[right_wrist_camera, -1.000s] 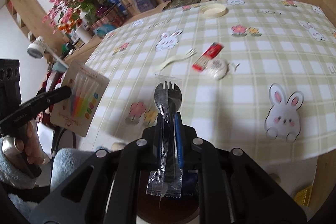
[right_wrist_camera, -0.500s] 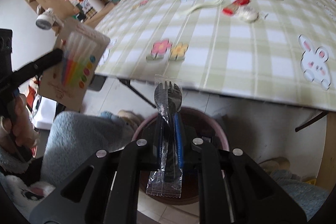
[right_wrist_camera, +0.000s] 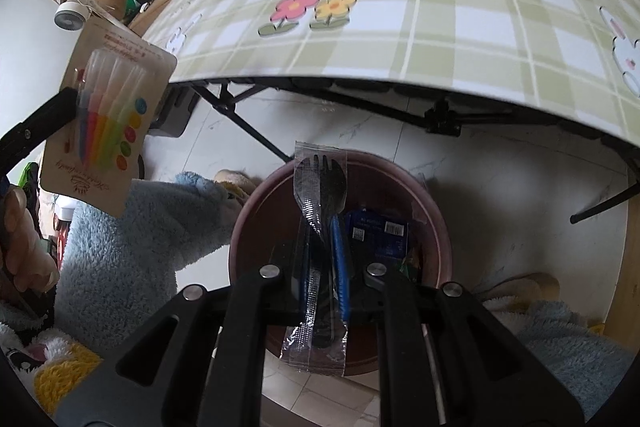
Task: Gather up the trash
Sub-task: 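Carry the spork packet and rainbow card with both tools over the bin, then open the right tool to drop the spork while the left tool drops the card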
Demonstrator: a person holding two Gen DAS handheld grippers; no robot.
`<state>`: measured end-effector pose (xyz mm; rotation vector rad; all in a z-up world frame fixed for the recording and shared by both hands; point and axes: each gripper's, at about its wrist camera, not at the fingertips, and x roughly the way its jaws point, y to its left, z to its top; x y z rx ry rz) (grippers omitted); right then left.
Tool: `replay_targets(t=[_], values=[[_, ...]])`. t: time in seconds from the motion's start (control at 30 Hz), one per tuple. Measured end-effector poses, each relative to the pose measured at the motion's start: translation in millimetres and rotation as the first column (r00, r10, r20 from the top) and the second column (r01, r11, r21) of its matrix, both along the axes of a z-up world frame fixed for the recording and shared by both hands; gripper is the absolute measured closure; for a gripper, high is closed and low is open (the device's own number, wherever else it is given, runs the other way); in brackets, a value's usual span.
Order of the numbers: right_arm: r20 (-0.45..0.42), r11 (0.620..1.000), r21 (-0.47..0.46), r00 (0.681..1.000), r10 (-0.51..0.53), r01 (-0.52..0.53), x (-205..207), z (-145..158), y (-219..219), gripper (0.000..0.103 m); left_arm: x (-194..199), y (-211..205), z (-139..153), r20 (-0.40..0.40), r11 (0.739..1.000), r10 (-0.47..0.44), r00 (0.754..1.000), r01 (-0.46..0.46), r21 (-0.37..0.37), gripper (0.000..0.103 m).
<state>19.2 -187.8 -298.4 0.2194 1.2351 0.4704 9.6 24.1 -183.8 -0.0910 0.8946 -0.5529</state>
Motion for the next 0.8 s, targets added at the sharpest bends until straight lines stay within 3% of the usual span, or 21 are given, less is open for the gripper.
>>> replay_targets(t=[0.27,0.53,0.67,0.8], values=[[0.013,1.0,-0.002,0.999,-0.03,0.03,-2.0,2.1,-6.0,0.068,-0.9,-6.5,-7.4,-0.017,1.0,-0.015,1.0,0.015,0.011,0.099],[0.182,0.992,-0.034,0.977,-0.114,0.122,-7.1,37.3,-26.5,0.007,-2.1,-12.2,-15.6,-0.044,0.999,-0.03,0.999,0.031,0.019,0.099],[0.302,0.986,-0.044,0.943,-0.142,0.162,-11.5,57.7,-36.0,0.006,-3.9,-15.2,-21.7,-0.063,0.999,-0.035,0.997,0.036,0.023,0.099],[0.359,0.974,-0.091,0.919,-0.164,0.21,-12.0,64.9,-39.0,0.006,-5.9,-18.9,-28.2,-0.081,0.999,-0.041,0.996,0.044,0.032,0.099]])
